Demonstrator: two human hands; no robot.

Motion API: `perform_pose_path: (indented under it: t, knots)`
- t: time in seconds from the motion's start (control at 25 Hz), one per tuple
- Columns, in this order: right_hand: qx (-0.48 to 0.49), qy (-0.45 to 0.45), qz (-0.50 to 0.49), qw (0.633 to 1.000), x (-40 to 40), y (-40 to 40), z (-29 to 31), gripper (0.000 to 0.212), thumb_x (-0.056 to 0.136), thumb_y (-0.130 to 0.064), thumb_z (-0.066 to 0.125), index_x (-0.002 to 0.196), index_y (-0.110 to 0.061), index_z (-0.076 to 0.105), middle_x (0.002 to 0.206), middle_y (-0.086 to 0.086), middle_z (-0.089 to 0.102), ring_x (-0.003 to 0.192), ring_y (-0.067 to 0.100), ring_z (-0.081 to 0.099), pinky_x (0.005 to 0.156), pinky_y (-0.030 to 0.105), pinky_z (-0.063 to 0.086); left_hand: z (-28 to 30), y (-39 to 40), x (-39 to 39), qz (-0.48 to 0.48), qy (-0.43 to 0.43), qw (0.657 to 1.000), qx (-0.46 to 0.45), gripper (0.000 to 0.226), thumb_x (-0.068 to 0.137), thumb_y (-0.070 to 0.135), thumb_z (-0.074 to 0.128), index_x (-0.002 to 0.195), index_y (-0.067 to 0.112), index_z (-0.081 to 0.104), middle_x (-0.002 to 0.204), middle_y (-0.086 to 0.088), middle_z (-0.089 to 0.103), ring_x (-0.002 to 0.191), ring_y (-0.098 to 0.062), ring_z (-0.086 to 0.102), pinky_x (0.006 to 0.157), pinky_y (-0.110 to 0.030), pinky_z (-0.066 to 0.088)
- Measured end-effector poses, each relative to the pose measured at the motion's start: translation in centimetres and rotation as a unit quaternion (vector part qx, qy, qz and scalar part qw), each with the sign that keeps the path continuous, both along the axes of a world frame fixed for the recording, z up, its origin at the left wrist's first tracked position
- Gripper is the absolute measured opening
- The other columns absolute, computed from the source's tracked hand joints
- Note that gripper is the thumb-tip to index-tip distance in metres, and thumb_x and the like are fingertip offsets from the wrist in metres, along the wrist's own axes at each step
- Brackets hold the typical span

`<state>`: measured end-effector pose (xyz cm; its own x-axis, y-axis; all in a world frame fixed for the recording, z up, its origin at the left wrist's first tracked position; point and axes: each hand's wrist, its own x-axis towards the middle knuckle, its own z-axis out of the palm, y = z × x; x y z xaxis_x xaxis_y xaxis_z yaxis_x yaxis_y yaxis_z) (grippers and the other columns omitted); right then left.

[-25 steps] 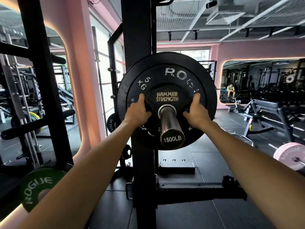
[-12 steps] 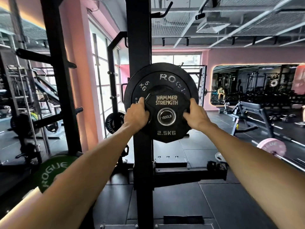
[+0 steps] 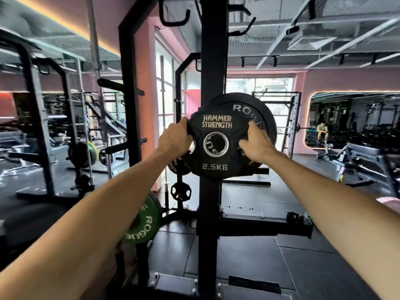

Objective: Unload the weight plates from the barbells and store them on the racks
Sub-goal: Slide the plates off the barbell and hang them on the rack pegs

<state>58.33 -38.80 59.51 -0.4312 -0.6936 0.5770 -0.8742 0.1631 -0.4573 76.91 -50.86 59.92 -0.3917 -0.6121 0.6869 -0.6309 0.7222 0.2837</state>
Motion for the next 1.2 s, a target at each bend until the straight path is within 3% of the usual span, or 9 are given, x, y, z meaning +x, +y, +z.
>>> perform_pose_path:
  t: [0.32, 0.4, 0.52, 0.76, 0.96, 1.12, 1.2]
  knots:
    - [0.014, 0.016, 0.065, 0.998, 13.2, -3.1, 1.0, 0.025, 0.090, -0.017, 0.052, 0.112, -0.009, 0.041, 0.101, 0.012, 0.059, 0.088, 0.033, 0.059, 0.079, 0.045, 0.052, 1.1, -0.8, 14.6, 0.068, -0.005, 0.998, -0.003, 0.032, 0.085, 0.013, 0.050, 0.117, 0.007, 0.046, 0.098, -0.021, 0.064, 0.094, -0.044, 0.059, 0.073, -0.043, 0.045]
    - [0.006, 0.008, 0.084, 0.996, 17.3, -5.2, 1.2, 0.026, 0.091, -0.016, 0.051, 0.114, -0.008, 0.041, 0.096, 0.011, 0.058, 0.083, 0.033, 0.062, 0.075, 0.049, 0.054, 1.5, -2.6, 18.9, 0.083, -0.009, 0.997, -0.009, 0.032, 0.086, 0.013, 0.051, 0.117, 0.005, 0.047, 0.099, -0.023, 0.064, 0.094, -0.044, 0.059, 0.070, -0.041, 0.043]
    - [0.001, 0.014, 0.089, 0.996, 23.4, -8.9, 1.1, 0.021, 0.093, -0.013, 0.052, 0.110, -0.009, 0.040, 0.093, 0.007, 0.053, 0.082, 0.030, 0.056, 0.070, 0.039, 0.048, 1.6, -6.2, 25.2, 0.083, -0.019, 0.996, -0.018, 0.030, 0.086, 0.012, 0.052, 0.115, 0.005, 0.047, 0.099, -0.023, 0.064, 0.093, -0.042, 0.061, 0.070, -0.041, 0.045]
    - [0.014, 0.026, 0.094, 0.995, 33.7, -16.6, 0.8, 0.025, 0.095, -0.015, 0.051, 0.115, -0.005, 0.040, 0.094, 0.011, 0.055, 0.080, 0.028, 0.057, 0.074, 0.043, 0.053, 1.5, -14.2, 35.6, 0.086, -0.036, 0.996, -0.010, 0.030, 0.086, 0.015, 0.052, 0.114, 0.005, 0.047, 0.097, -0.022, 0.063, 0.090, -0.040, 0.061, 0.069, -0.040, 0.046]
    - [0.038, 0.032, 0.109, 0.993, 37.7, -23.2, 2.1, 0.021, 0.094, -0.017, 0.051, 0.110, -0.010, 0.039, 0.094, 0.015, 0.057, 0.078, 0.034, 0.063, 0.072, 0.055, 0.055, 1.6, -20.4, 40.1, 0.079, -0.010, 0.997, 0.006, 0.025, 0.087, 0.016, 0.051, 0.110, 0.007, 0.048, 0.094, -0.019, 0.062, 0.088, -0.038, 0.061, 0.073, -0.044, 0.052]
    - [0.027, 0.038, 0.115, 0.992, 39.2, -29.0, 2.4, 0.031, 0.093, -0.014, 0.053, 0.120, -0.008, 0.038, 0.087, 0.009, 0.055, 0.073, 0.026, 0.059, 0.065, 0.041, 0.051, 2.0, -26.4, 41.8, 0.089, -0.008, 0.996, 0.002, 0.025, 0.084, 0.016, 0.053, 0.106, 0.008, 0.047, 0.091, -0.018, 0.060, 0.088, -0.039, 0.060, 0.074, -0.044, 0.051]
    - [0.024, 0.042, 0.119, 0.992, 39.2, -31.8, 2.7, 0.028, 0.092, -0.013, 0.053, 0.115, -0.008, 0.038, 0.093, 0.012, 0.056, 0.077, 0.027, 0.058, 0.066, 0.040, 0.050, 2.3, -29.4, 41.9, 0.082, -0.004, 0.997, -0.003, 0.025, 0.084, 0.016, 0.054, 0.106, 0.007, 0.047, 0.085, -0.015, 0.056, 0.086, -0.039, 0.060, 0.071, -0.041, 0.048]
